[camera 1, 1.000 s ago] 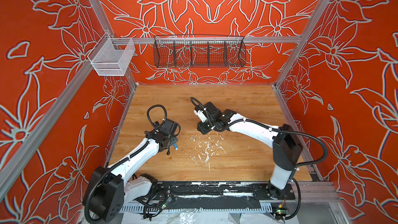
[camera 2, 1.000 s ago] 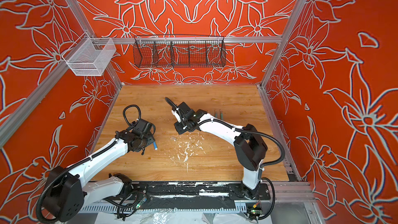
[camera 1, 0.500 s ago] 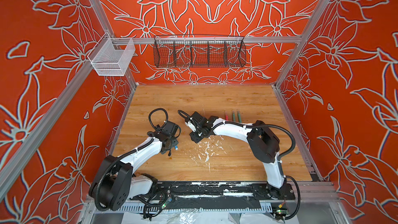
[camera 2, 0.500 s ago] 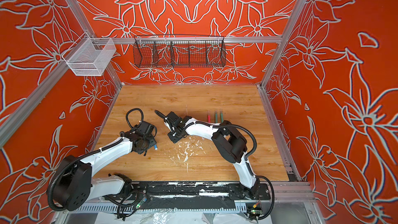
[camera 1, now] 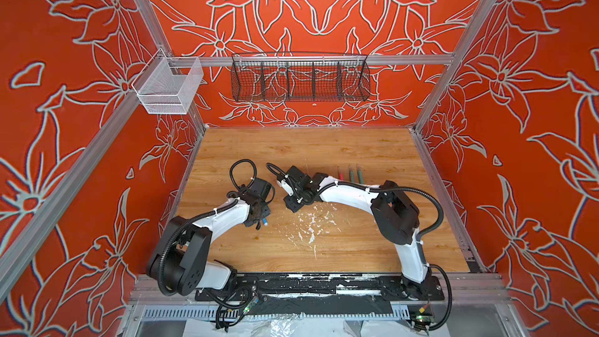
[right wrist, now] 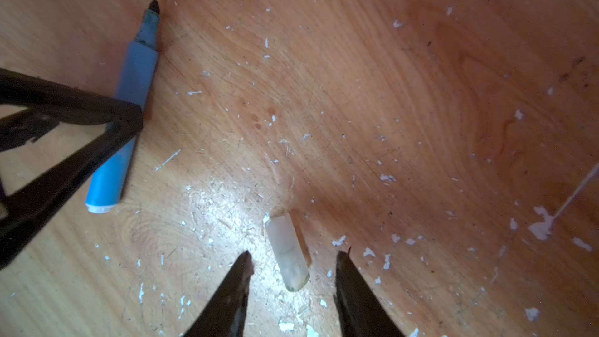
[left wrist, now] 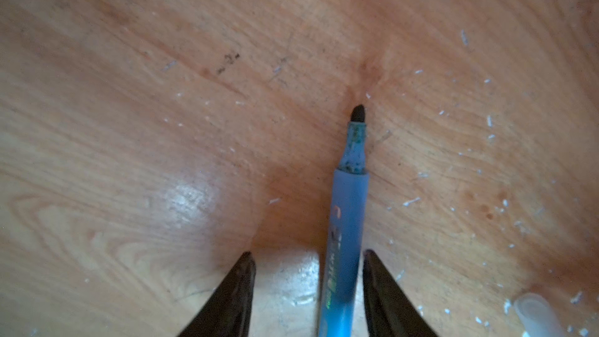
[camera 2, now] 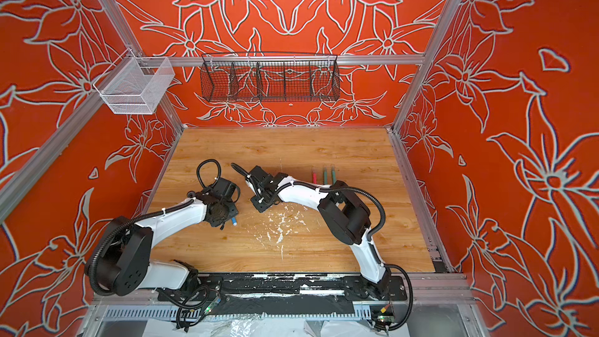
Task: Insert the pens into the pen caps
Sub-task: 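Move the left gripper over the blue marker while the right gripper nears the cap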
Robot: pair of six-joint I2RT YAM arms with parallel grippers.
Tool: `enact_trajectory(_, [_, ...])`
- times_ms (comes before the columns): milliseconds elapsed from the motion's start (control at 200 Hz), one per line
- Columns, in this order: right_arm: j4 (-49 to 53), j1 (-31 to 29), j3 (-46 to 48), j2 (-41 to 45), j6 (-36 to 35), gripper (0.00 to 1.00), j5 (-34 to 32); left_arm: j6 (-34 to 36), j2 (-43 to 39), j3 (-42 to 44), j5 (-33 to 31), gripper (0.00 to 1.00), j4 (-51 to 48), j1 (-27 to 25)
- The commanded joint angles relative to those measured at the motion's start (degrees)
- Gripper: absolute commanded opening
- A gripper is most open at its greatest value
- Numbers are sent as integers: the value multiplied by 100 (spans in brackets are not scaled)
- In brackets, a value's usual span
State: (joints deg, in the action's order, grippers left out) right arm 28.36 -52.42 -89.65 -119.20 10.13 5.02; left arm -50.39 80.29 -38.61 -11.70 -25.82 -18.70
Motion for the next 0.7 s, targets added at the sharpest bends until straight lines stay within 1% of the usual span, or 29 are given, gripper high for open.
enact_trajectory(0, [73,21,-302,-293,-103,42,-15,-57,-180,-19,-174,52,-83,55])
enact_trajectory(175, [79,21,-504,-556,-105,40,-94,-65,-488,-6,-230,53,-250,144])
enact_trajectory(295, [126,13,-455,-604,-103,38,-96,-76,-819,-6,-183,54,-400,224])
enact_trajectory(525, [125,18,-142,-394,-86,35,-271,-25,-1572,-41,-175,57,-549,315])
enact_trajectory(696, [81,25,94,-243,-57,35,-366,100,-1721,-191,-148,58,-646,348])
